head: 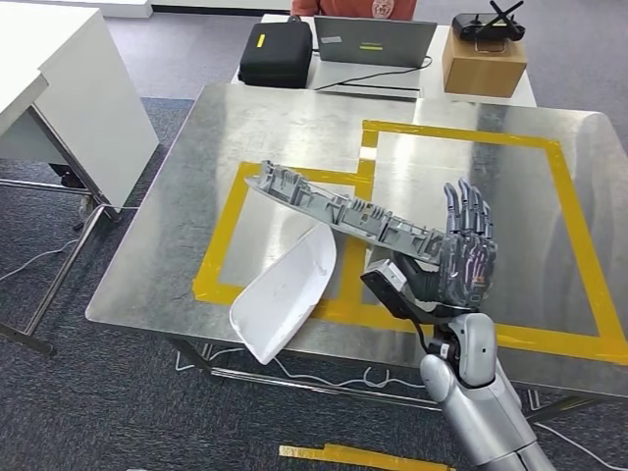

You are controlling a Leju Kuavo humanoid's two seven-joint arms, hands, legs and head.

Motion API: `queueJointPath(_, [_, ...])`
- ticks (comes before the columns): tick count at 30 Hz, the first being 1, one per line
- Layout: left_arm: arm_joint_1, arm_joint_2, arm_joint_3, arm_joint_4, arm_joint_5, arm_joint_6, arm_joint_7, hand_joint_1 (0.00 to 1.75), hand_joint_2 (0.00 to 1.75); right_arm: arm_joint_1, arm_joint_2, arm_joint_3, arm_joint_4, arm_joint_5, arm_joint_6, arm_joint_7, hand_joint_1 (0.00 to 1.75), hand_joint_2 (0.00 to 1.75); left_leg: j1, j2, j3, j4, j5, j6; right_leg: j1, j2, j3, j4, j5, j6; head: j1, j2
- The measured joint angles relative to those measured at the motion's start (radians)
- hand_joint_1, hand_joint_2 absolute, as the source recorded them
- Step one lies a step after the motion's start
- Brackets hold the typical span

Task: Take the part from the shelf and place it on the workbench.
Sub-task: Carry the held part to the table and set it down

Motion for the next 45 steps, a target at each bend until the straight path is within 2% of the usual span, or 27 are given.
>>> queueJointPath(8, [0.001,0.004,0.0,0.0,-0.002,-0.004,0.006,0.0,0.0,-0.009,-0.003,-0.007,0.037,-0.044,0.021,0.024,0.0,0.0,0.0,0.0,0.0,0.0,0.0,0.0,0.0,0.0,0.0,0.0,0.0,0.0,0.0,0.0])
queueJointPath(21, [0.0,0.008,0.002,0.0,-0.004,-0.007,0.018,0.0,0.0,-0.031,-0.04,-0.08,0.264,-0.131,0.03,0.058,0.0,0.0,0.0,0.0,0.0,0.0,0.0,0.001,0.0,0.001,0.0,0.0,0.0,0.001,0.0,0.0])
queueJointPath(32, [0.0,0.007,0.007,0.0,-0.004,-0.028,0.031,0.0,0.0,-0.055,-0.054,-0.088,0.351,-0.163,0.053,0.07,0.0,0.0,0.0,0.0,0.0,0.0,-0.001,0.001,0.0,0.001,0.0,0.0,0.0,0.0,0.0,0.0])
queueJointPath(45, [0.0,0.007,0.007,0.0,-0.006,-0.034,0.031,0.0,0.0,-0.071,-0.056,-0.087,0.383,-0.164,0.047,0.069,0.0,0.0,0.0,0.0,0.0,0.0,-0.001,0.002,0.0,0.001,0.0,0.0,0.0,0.0,0.0,0.0])
